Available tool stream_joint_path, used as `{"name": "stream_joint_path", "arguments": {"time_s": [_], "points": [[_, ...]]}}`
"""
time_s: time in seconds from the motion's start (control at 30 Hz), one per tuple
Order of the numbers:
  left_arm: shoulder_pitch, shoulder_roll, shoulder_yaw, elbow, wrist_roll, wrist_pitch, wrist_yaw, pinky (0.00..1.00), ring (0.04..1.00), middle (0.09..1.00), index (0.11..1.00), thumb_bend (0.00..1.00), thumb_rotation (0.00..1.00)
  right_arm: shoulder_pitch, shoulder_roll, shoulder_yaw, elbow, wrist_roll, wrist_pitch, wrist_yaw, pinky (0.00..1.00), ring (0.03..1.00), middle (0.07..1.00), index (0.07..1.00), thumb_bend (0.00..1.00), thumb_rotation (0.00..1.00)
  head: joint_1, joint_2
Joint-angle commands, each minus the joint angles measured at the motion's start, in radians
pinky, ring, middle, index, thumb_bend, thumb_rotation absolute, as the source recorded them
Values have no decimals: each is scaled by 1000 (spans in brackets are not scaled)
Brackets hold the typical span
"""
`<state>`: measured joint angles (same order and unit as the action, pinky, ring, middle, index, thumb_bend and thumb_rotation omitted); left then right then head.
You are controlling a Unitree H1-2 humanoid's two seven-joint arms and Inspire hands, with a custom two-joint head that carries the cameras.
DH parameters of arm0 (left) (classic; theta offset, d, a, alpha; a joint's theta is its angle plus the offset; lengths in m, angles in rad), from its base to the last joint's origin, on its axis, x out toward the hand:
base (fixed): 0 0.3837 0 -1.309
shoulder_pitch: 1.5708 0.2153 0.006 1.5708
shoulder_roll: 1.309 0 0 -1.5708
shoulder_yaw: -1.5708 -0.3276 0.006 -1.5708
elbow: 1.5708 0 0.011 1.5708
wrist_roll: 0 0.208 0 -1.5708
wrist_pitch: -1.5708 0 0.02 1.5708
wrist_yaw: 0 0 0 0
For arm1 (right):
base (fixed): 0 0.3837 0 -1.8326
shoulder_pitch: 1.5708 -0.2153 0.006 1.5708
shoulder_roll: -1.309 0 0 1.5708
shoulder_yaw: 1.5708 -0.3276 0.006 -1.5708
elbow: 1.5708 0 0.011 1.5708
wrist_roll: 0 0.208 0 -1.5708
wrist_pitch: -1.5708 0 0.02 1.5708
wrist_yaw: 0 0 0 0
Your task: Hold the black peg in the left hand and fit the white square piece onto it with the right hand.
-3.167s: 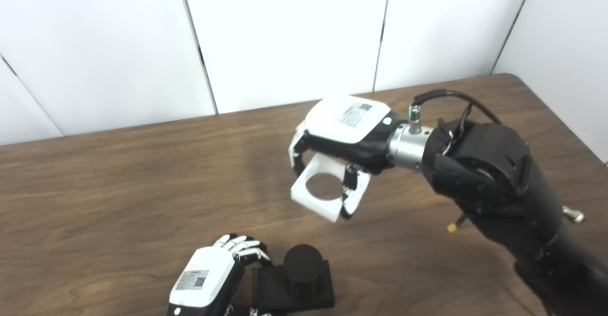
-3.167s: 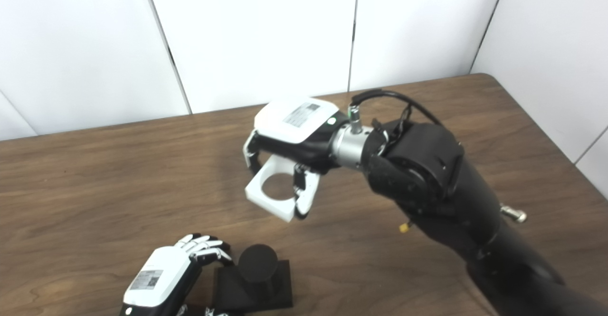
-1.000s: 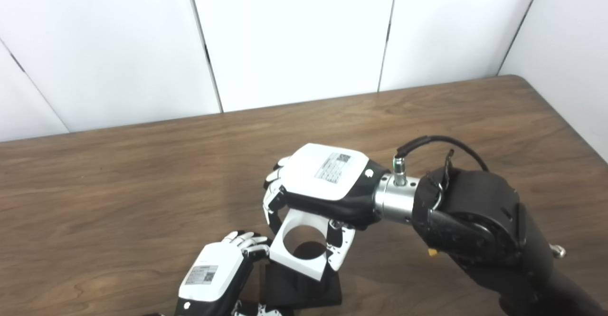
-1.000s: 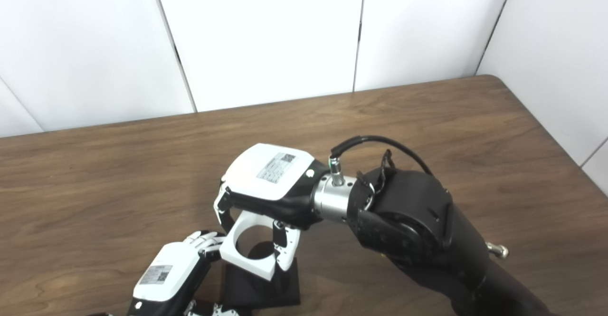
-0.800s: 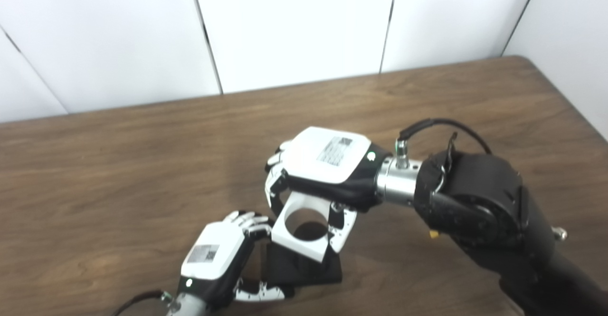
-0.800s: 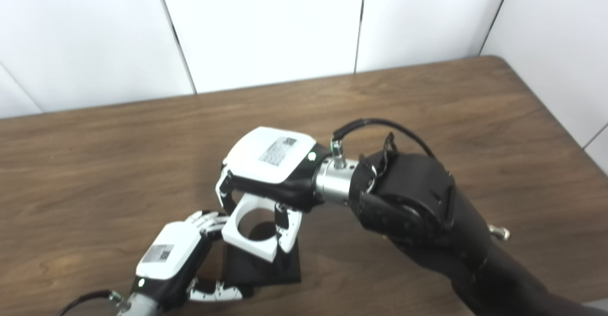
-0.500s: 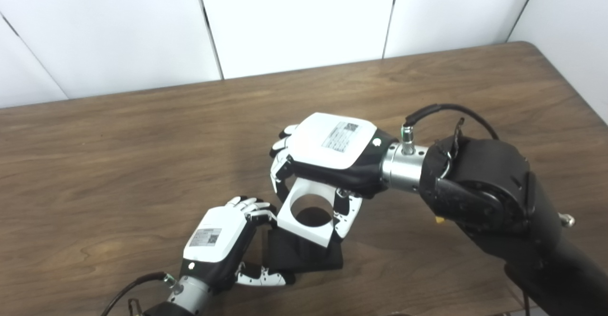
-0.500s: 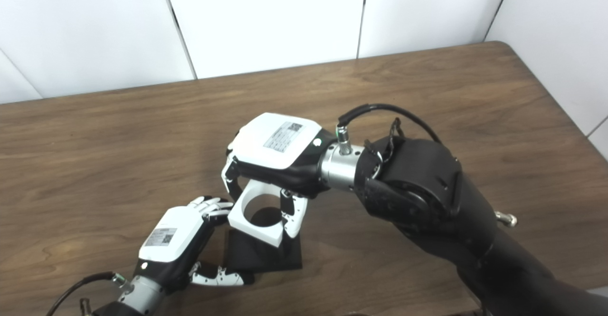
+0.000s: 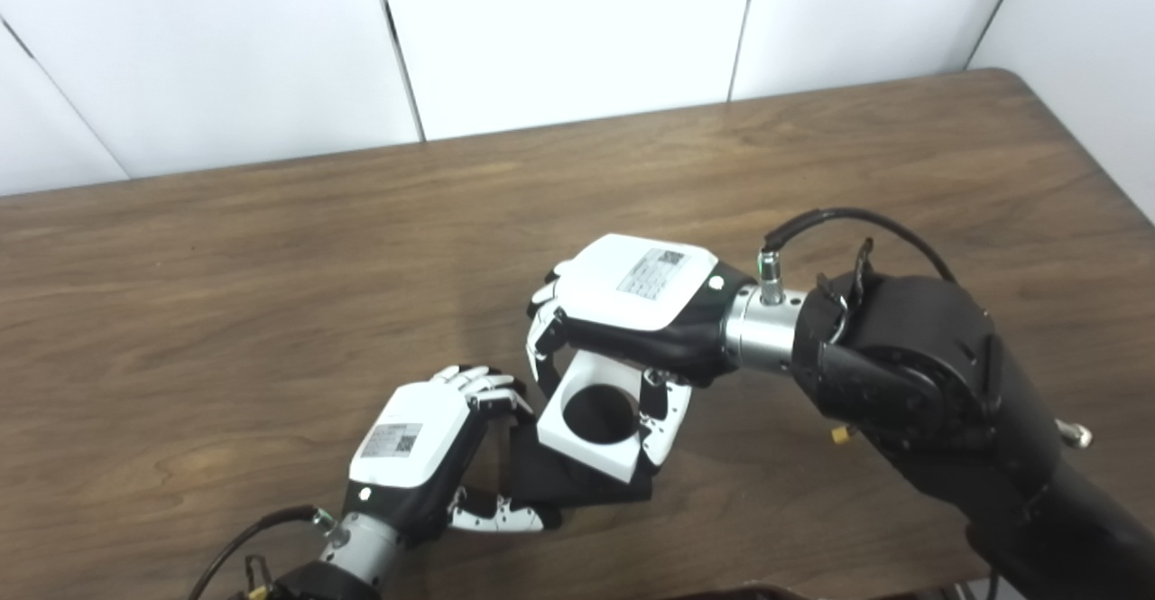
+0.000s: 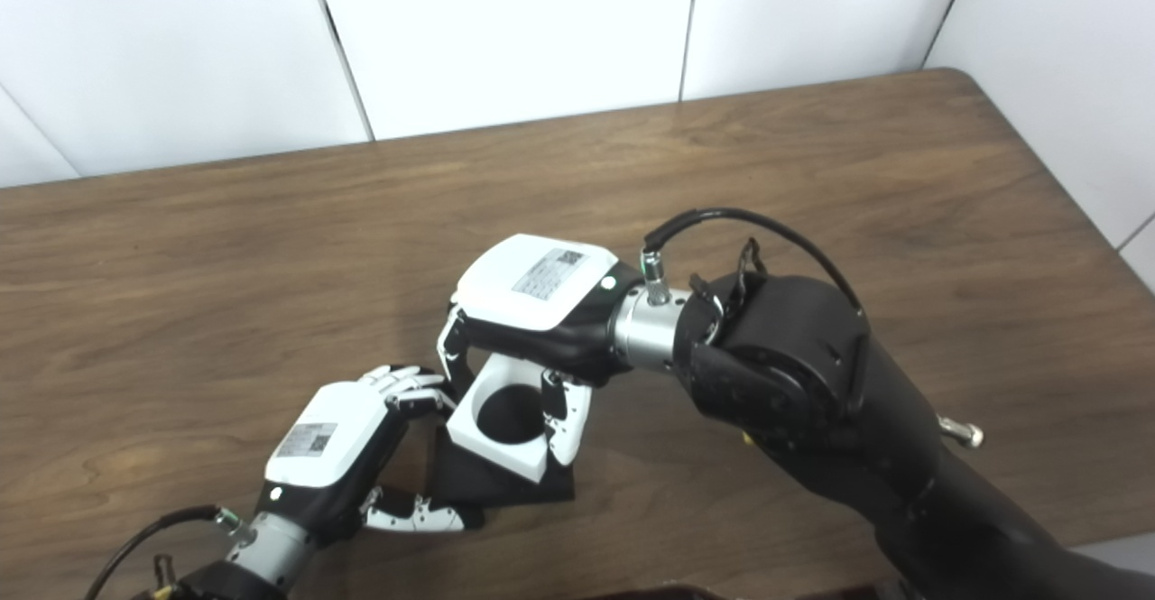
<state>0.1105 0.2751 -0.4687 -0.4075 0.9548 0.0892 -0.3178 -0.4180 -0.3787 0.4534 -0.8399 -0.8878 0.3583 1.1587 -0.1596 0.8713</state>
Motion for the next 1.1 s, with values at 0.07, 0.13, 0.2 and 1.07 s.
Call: {"name": "stream_joint_path", "arguments": {"time_s": [0.07, 0.13, 0.2, 1.07], "points": [[13, 16, -18, 18, 26, 0, -57, 910, 864, 806, 490, 504, 53, -4, 7, 5, -9, -5, -1, 57, 932, 871, 756, 483, 522, 129, 1, 2], [14, 16, -17, 18, 23, -2, -54, 910, 865, 806, 490, 504, 54, 2, 12, 7, -6, -4, -8, 52, 928, 868, 754, 483, 522, 129, 1, 2], [15, 15, -16, 19, 21, -3, -50, 910, 863, 804, 490, 505, 53, 5, 17, 10, -3, -4, -13, 47, 930, 858, 750, 483, 522, 129, 1, 2], [18, 4, -21, 12, 25, 0, -50, 910, 864, 806, 489, 505, 52, 19, 41, 1, 32, -25, -54, 7, 918, 870, 745, 483, 521, 128, 5, 1]]}}
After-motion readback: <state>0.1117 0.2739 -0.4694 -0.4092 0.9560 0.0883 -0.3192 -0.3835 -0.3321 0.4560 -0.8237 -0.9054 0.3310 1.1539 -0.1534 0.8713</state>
